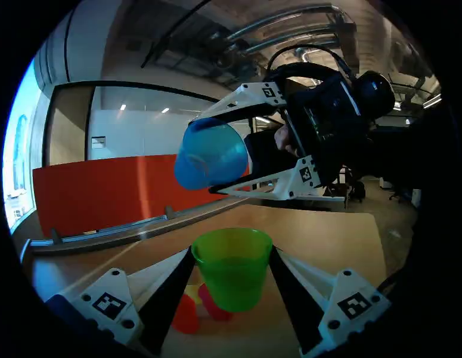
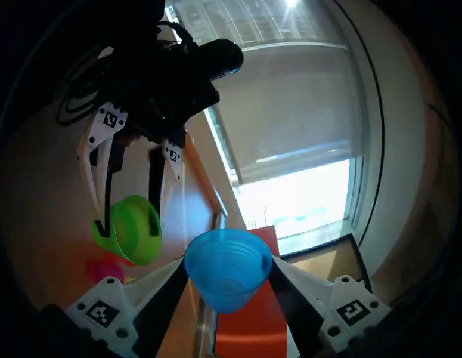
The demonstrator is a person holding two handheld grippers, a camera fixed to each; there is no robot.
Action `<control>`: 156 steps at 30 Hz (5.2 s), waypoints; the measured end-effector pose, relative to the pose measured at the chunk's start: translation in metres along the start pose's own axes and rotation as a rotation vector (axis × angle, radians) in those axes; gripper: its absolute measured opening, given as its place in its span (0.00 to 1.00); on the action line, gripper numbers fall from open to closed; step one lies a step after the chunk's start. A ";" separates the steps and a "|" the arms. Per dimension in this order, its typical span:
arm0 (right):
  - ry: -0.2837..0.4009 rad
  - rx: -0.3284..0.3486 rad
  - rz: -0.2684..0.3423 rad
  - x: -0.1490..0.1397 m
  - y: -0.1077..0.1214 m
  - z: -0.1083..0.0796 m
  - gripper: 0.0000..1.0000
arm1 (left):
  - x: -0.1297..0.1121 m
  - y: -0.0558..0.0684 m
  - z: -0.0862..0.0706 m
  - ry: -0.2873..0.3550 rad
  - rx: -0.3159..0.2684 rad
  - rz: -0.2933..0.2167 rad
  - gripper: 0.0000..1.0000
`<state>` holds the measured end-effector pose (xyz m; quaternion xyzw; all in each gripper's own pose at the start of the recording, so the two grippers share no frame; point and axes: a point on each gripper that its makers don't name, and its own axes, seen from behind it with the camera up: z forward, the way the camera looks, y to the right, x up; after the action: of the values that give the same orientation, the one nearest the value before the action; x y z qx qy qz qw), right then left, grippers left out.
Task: Pour water
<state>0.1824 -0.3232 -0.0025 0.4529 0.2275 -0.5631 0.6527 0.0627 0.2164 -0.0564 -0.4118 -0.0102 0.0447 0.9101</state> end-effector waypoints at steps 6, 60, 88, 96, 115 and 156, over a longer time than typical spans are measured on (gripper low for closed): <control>0.013 -0.008 0.093 -0.003 -0.002 -0.001 0.91 | 0.002 0.001 -0.001 0.000 0.001 0.004 0.87; 0.026 0.004 0.936 -0.034 -0.007 -0.007 0.91 | 0.012 -0.004 -0.015 -0.014 0.001 0.050 0.87; -0.052 0.074 1.179 -0.042 -0.026 -0.013 0.91 | 0.011 -0.009 -0.019 -0.028 0.009 0.039 0.87; -0.054 0.072 1.192 -0.041 -0.025 -0.017 0.91 | 0.011 -0.011 -0.019 -0.031 0.012 0.038 0.87; -0.072 0.128 1.262 -0.042 -0.046 -0.032 0.91 | 0.000 -0.008 -0.018 -0.089 -0.010 0.052 0.87; -0.193 0.201 1.243 -0.068 -0.128 -0.055 0.92 | -0.061 0.014 -0.010 -0.280 -0.090 0.068 0.87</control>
<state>0.0555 -0.2351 -0.0176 0.5067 -0.1914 -0.1362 0.8295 0.0019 0.2128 -0.0727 -0.4419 -0.1252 0.1323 0.8784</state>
